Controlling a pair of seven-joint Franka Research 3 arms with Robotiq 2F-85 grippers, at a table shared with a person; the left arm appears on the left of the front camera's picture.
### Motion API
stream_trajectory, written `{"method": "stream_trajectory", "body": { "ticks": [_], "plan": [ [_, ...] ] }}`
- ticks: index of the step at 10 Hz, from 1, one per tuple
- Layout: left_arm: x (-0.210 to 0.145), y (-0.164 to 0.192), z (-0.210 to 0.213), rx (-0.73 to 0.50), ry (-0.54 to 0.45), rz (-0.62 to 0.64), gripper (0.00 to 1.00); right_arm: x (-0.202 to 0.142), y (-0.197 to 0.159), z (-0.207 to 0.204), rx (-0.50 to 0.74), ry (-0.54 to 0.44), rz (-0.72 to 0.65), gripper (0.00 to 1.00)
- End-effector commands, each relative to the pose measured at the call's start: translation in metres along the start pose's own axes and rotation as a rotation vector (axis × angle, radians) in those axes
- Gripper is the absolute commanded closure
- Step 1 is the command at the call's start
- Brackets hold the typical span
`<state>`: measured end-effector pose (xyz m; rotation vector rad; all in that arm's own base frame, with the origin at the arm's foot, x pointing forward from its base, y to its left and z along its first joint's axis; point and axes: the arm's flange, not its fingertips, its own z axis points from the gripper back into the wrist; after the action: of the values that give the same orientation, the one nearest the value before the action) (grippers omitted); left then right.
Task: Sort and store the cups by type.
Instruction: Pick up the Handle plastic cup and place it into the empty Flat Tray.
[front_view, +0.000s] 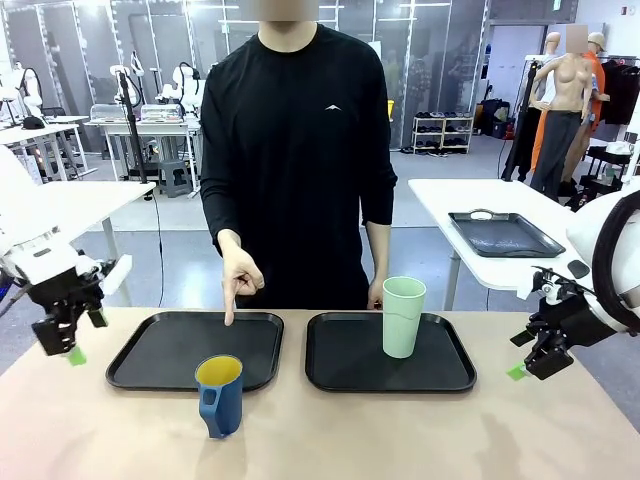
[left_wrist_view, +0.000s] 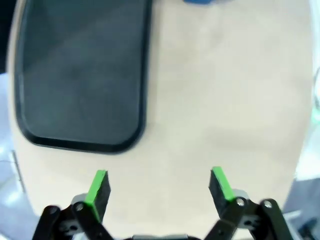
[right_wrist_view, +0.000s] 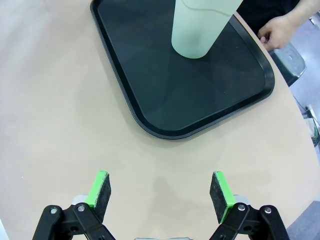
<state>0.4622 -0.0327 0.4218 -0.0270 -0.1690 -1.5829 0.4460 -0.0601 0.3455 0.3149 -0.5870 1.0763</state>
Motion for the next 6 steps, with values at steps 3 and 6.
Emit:
{"method": "stream_trajectory", "body": {
  "ticks": [3, 6],
  "plan": [
    [0.0028, 0.0022, -0.0001, -0.006, 0.06, -0.081, 0.0, -0.0005, -0.0013, -0.0019, -0.001, -0.008, 0.005, 0.0],
    [0.0028, 0.0022, -0.0001, -0.006, 0.06, -0.081, 0.0, -0.0005, -0.0013, -0.0019, -0.001, -0.008, 0.005, 0.0]
  ]
}}
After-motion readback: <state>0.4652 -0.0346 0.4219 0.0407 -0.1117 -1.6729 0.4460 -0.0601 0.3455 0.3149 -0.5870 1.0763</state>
